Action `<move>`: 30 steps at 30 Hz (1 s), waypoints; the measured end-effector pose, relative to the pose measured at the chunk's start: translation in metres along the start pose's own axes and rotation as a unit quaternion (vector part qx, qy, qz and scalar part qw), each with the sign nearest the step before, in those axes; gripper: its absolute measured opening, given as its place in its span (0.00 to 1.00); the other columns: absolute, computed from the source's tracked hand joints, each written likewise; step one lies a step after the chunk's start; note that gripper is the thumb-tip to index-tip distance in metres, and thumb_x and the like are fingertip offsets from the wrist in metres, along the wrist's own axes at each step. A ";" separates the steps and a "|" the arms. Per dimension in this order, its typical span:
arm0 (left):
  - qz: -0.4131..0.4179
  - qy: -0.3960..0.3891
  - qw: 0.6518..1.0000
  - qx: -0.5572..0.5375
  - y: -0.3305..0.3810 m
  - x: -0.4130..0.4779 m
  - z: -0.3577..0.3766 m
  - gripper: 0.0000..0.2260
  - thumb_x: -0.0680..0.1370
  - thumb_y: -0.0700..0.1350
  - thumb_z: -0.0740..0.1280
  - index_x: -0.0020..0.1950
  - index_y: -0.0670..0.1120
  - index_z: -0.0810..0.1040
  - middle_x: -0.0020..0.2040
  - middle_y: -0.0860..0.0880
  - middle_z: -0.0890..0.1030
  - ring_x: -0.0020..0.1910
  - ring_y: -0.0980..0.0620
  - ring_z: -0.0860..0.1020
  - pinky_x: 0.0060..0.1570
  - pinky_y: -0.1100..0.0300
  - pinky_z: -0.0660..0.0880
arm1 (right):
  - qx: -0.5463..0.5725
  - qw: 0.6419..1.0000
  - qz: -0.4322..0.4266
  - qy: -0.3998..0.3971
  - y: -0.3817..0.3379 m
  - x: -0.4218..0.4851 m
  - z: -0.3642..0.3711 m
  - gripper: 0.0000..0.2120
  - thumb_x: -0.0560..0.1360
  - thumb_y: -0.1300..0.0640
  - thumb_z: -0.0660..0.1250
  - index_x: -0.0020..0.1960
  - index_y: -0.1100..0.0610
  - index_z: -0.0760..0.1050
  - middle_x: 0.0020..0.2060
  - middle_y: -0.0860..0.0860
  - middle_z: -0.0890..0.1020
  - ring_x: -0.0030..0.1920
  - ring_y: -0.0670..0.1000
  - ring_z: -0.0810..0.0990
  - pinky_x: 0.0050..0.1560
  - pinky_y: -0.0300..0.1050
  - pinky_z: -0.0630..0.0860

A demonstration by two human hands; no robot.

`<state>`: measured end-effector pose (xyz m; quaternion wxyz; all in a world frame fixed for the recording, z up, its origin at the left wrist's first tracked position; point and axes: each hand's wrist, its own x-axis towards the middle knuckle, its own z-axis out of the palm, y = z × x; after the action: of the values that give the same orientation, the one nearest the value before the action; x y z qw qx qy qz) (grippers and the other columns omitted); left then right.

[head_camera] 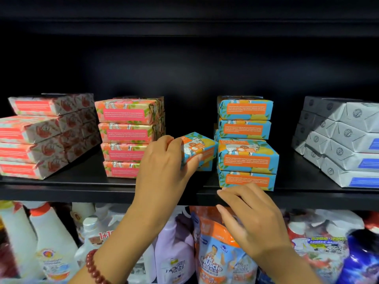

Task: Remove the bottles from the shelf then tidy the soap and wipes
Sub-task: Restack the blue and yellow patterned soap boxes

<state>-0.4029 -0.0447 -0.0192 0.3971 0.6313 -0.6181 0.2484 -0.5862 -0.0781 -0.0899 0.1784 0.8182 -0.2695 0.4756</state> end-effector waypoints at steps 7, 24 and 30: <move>0.026 0.004 1.000 -0.004 -0.002 0.005 0.010 0.22 0.76 0.55 0.62 0.50 0.36 0.79 0.53 0.34 0.81 0.50 0.35 0.81 0.43 0.46 0.78 | 0.012 1.000 0.004 0.010 -0.001 0.000 0.000 0.11 0.75 0.54 0.63 0.50 0.58 0.81 0.43 0.48 0.81 0.45 0.50 0.77 0.46 0.44 0.74; 0.102 0.030 0.994 -0.015 -0.014 0.013 0.017 0.21 0.58 0.25 0.74 0.50 0.34 0.81 0.49 0.38 0.83 0.50 0.37 0.81 0.49 0.47 0.78 | 0.028 0.999 0.006 0.021 -0.002 -0.002 0.003 0.10 0.75 0.57 0.64 0.50 0.60 0.82 0.43 0.50 0.81 0.45 0.50 0.76 0.46 0.44 0.74; 0.093 0.074 0.993 -0.006 -0.013 0.008 0.020 0.14 0.67 0.29 0.71 0.52 0.37 0.82 0.52 0.38 0.81 0.49 0.37 0.79 0.43 0.50 0.77 | 0.036 0.999 0.008 -0.005 -0.003 -0.002 -0.001 0.11 0.75 0.56 0.64 0.51 0.60 0.81 0.44 0.50 0.80 0.45 0.51 0.76 0.45 0.46 0.75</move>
<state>-0.3928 -0.0666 -0.0265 0.4206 0.5483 -0.6449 0.3263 -0.5856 -0.0752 -0.0912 0.1442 0.8244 -0.2595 0.4819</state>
